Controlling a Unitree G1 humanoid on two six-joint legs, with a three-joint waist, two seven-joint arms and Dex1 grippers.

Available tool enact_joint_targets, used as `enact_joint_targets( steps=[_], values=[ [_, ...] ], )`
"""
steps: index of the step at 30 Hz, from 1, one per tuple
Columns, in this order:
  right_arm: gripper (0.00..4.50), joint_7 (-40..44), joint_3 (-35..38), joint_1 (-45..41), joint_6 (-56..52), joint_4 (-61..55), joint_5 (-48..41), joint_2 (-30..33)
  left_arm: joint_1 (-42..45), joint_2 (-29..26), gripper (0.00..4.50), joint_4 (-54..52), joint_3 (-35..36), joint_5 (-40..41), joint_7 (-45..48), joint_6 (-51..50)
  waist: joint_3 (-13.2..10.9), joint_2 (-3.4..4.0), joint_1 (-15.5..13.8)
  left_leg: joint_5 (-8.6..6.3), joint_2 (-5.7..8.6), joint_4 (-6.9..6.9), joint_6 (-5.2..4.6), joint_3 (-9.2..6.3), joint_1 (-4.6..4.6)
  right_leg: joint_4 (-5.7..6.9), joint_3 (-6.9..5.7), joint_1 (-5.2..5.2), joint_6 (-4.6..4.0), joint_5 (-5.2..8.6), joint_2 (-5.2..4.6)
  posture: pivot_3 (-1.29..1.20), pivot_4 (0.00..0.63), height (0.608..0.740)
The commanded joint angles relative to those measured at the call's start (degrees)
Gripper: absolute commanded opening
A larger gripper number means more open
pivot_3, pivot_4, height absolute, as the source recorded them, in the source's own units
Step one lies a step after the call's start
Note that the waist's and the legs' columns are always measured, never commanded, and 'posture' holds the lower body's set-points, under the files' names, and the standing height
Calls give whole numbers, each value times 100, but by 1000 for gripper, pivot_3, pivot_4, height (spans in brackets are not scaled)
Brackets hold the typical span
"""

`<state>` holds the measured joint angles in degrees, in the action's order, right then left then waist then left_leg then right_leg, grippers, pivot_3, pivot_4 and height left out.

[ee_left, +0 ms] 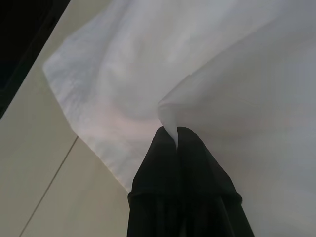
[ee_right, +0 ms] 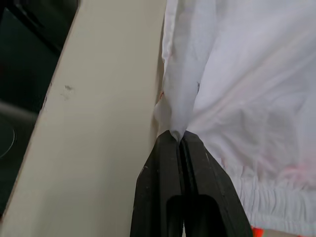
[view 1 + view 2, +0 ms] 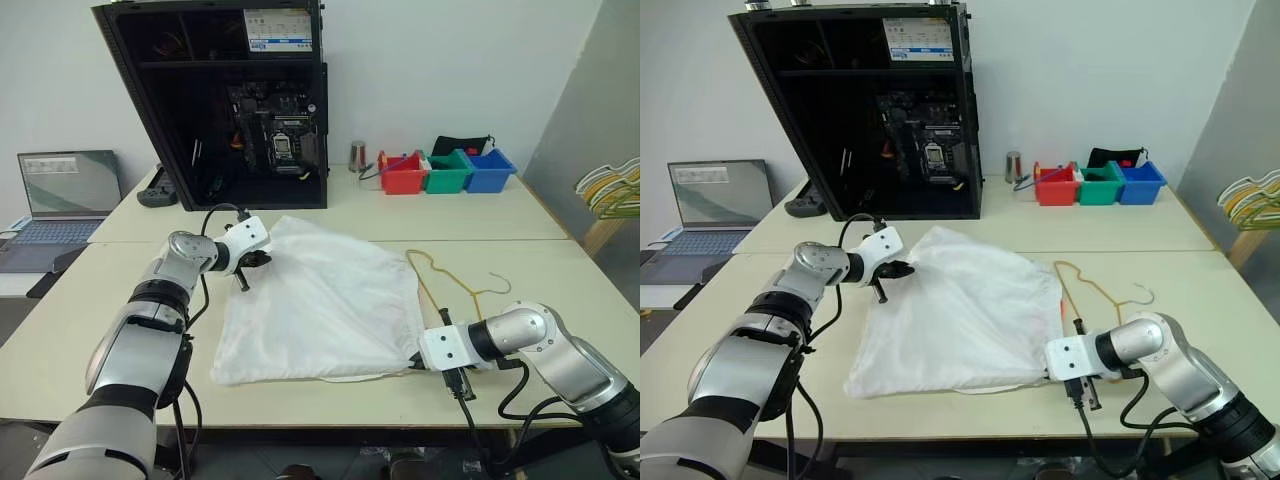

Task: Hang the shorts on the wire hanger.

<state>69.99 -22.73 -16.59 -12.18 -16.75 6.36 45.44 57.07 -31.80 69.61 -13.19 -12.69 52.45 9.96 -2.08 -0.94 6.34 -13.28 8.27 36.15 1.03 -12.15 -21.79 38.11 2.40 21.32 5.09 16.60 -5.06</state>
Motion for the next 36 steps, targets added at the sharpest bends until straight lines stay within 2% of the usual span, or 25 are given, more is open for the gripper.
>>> enact_joint_targets(
  steps=[1, 2, 3, 4, 8, 10, 12, 14, 19, 20, 22, 24, 27, 29, 31, 36],
  values=[
    [0, -388, 14, -214, -218, 29, 202, -245, 141, -84, 27, 67, 0, -83, 205, 196, 0, -1, 54, 0, 0, 0, 0, 0, 0, 1, 0, 0, 0, 0, 0, -167, 0, 740],
    [0, -422, 12, -240, -199, 81, 215, -279, 107, -122, 221, 61, -6, -98, 351, 246, 0, -1, 72, 0, -1, 0, 0, -1, 0, 2, 0, 0, 0, 0, 0, -166, 0, 740],
    [202, -403, 26, -258, -224, 113, 185, -287, 73, -165, 441, 47, -17, -118, 473, 306, 0, 0, 105, 0, 0, 1, 0, -1, 0, 3, -1, 1, 0, 0, 0, -166, 0, 740],
    [410, -329, 42, -263, -282, 103, 116, -262, 50, -210, 471, 31, -14, -133, 543, 344, 0, -1, 151, 0, 0, 1, 0, -2, 0, 3, -1, 1, 0, -1, 0, -164, 0, 740],
    [1407, -122, 124, -282, -303, -41, -35, -72, 81, -454, 1424, -30, 107, -103, 585, 396, 0, -1, 188, 0, 2, 1, 0, -4, -1, 0, -2, 2, -1, -1, 0, -157, 0, 740],
    [1784, -44, 222, -284, -357, -229, -149, 41, 87, -669, 1738, -198, 211, 19, 809, 373, 0, -1, 193, 0, 2, 0, 0, -5, -1, 0, -4, 2, 0, 0, 0, -152, 0, 740],
    [2240, 47, 331, -276, -354, -443, -275, 180, 50, -866, 2137, -636, 462, 418, 1366, -53, -1, -1, 207, 0, 1, 0, 0, -6, -3, 3, -4, 2, 1, 0, 0, -146, 0, 740],
    [2520, 156, 436, -232, -212, -613, -369, 391, -339, -1173, 2544, -1884, 704, 1037, 2346, -891, -1, -2, 213, 0, 0, 0, 0, -10, -11, 5, -5, 4, 2, 1, -1, -132, 0, 740],
    [2520, 207, 599, -154, 75, -672, -495, 678, -1857, -2116, 2544, -5248, 1173, 2199, 3273, -2990, 1, 0, 250, -1, 0, -2, 0, -9, -2, 5, -2, 7, 1, 0, -4, -91, 0, 740],
    [2520, 185, 601, -124, 105, -590, -501, 673, -2505, -2371, 2544, -6124, 1406, 2567, 3364, -3494, 0, 0, 234, -1, -1, -3, 0, -9, -2, 6, 2, 3, -2, -2, -7, -91, 0, 740],
    [2520, 25, 538, 14, 310, -410, -390, 593, -4183, -2650, 2544, -7608, 1870, 2867, 3364, -3703, 11, 15, 269, -1, -4, -7, -1, -10, 0, 7, 6, 5, -21, -13, -3, -57, 0, 740],
    [2520, -156, 506, 129, 366, -344, -341, 448, -5567, -2579, 2544, -8509, 2196, 2934, 3087, -3598, 16, 25, 217, -7, -11, -9, 8, 5, 33, 19, 18, 0, -29, -14, -10, -44, 0, 740],
    [2520, -387, 464, 212, 658, -198, -162, 325, -6627, -2045, 2544, -8946, 2283, 2651, 2264, -2960, 2, 8, -69, -16, -27, -15, 7, 21, 54, 33, 17, -9, -55, 3, -9, -41, 0, 740],
    [2520, -505, 457, 228, 767, -147, -88, 266, -6764, -1788, 2544, -9029, 2289, 2579, 1837, -2813, -10, -8, -291, -20, -55, -11, 6, 45, 69, 40, 13, -18, -48, 18, -8, -42, 0, 740],
    [2520, -630, 407, 225, 894, -49, 30, 217, -6770, -1552, 2544, -8966, 2233, 2457, 1426, -2616, -8, -14, -495, -20, -107, -13, 6, 94, 75, 41, -8, -32, -81, 35, -7, -42, 0, 740],
    [2520, -709, 310, 281, 1161, 85, 191, 193, -6706, -1450, 2544, -8405, 2087, 2078, 1042, -1683, -1, -22, -621, -43, -138, -13, 29, 164, 90, 45, -2, -35, -101, 39, -5, -52, 0, 740]
  ],
)
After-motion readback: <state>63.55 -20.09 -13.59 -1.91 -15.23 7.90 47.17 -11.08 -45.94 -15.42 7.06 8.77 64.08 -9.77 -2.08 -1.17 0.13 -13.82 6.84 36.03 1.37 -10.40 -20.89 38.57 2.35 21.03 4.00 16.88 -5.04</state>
